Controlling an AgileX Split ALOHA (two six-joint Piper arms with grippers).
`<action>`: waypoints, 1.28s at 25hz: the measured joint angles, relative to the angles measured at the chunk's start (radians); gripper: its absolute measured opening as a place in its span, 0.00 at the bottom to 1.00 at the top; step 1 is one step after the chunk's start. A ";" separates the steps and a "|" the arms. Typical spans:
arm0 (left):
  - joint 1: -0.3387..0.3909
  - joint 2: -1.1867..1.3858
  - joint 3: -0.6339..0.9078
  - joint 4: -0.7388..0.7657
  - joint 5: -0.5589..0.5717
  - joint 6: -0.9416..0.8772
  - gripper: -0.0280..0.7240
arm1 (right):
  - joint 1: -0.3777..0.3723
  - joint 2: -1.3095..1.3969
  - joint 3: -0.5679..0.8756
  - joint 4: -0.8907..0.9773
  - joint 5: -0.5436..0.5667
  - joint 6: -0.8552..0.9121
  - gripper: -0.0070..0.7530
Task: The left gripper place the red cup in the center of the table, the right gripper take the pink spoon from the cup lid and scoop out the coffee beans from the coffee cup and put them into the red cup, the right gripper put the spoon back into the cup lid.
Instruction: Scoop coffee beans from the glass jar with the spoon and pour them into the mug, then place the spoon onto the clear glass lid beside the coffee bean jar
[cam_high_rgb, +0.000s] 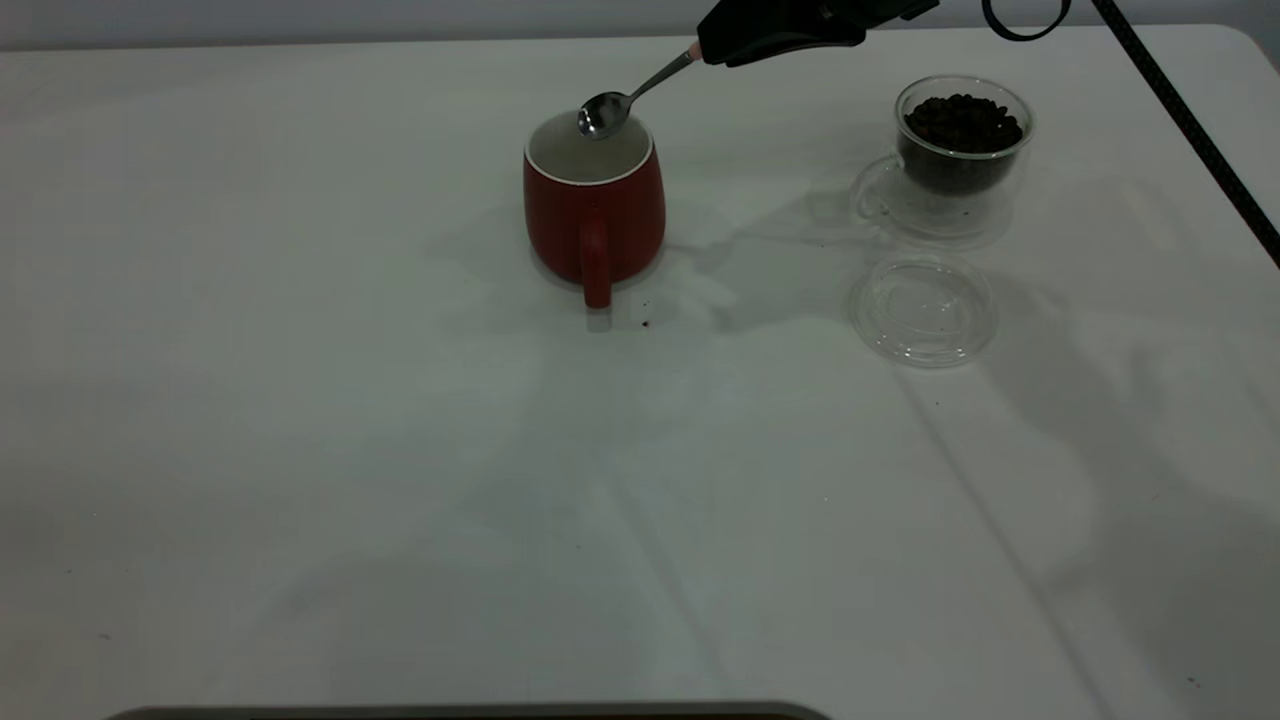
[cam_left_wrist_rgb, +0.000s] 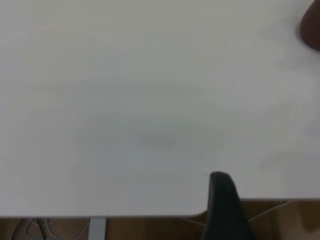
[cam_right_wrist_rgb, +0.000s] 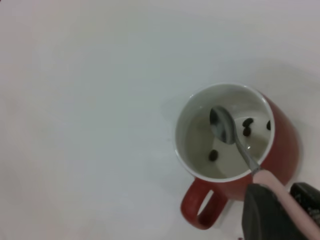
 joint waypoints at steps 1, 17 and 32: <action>0.000 0.000 0.000 0.000 0.000 0.000 0.73 | -0.001 -0.001 0.000 -0.002 0.013 0.004 0.14; 0.000 0.000 0.000 0.000 0.000 0.000 0.73 | -0.385 -0.207 0.074 -0.430 0.351 0.319 0.14; 0.000 0.000 0.000 0.000 0.000 -0.002 0.73 | -0.533 -0.004 0.222 -0.319 0.247 0.209 0.14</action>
